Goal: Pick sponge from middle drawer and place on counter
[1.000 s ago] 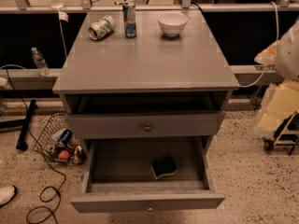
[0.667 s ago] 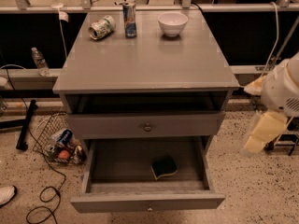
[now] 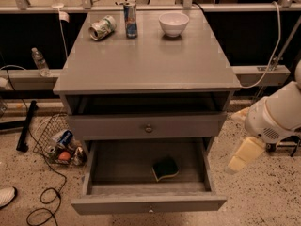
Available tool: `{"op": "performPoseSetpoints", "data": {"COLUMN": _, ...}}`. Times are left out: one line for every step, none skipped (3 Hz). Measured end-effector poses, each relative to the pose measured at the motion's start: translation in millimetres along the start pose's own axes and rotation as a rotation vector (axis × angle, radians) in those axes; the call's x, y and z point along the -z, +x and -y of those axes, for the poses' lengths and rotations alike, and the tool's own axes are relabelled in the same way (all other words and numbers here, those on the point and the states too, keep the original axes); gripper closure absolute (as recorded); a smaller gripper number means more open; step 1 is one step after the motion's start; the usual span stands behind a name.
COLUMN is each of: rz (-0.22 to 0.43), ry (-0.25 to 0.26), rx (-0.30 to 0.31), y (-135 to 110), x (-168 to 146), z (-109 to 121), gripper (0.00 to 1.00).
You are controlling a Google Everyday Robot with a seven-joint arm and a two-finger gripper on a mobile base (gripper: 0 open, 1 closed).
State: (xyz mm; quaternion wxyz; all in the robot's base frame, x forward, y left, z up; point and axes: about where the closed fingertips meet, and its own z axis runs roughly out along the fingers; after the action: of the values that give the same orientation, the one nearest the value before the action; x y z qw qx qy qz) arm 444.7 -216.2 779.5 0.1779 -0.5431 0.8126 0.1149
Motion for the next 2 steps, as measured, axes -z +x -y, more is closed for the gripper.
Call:
{"op": "performPoseSetpoints", "data": {"rz": 0.055, "ry": -0.017, "rx": -0.046, "y": 20.8, "x": -54.9, "z": 1.9, "gripper": 0.00}}
{"op": "performPoseSetpoints", "data": {"rz": 0.054, "ry": -0.018, "rx": -0.045, "y": 20.4, "x": -54.1, "z": 1.5, "gripper": 0.00}}
